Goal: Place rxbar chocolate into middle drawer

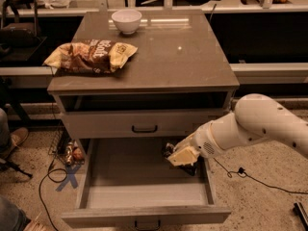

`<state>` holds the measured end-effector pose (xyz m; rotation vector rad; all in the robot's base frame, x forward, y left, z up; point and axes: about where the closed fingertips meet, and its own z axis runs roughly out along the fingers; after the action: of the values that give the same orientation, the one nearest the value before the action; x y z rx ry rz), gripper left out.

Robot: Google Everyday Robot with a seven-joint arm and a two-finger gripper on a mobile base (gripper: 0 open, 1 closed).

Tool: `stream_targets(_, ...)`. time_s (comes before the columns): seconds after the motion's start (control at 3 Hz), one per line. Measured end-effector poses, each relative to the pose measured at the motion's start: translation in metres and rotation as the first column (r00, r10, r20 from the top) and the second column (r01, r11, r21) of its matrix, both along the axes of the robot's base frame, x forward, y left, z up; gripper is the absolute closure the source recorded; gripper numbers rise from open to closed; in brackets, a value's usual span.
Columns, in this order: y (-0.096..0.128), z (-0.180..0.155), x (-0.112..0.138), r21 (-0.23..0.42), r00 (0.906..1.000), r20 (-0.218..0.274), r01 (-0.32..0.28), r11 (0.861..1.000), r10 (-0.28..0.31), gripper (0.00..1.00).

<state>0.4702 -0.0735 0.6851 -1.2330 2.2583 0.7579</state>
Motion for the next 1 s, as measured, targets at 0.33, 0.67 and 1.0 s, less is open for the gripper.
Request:
stream_targets(0.33,0.000,0.001,0.000,0.000,1.0000,0.000,0.000,1.000,0.000,1.00)
stream_targets(0.67,0.008,-0.023,0.006,0.018,0.9999,-0.004,0.013,1.000,-0.013,1.00)
stream_targets(1.0,0.034,-0.087,0.021,0.069,0.9994,-0.022,0.027,0.997,-0.026,1.00)
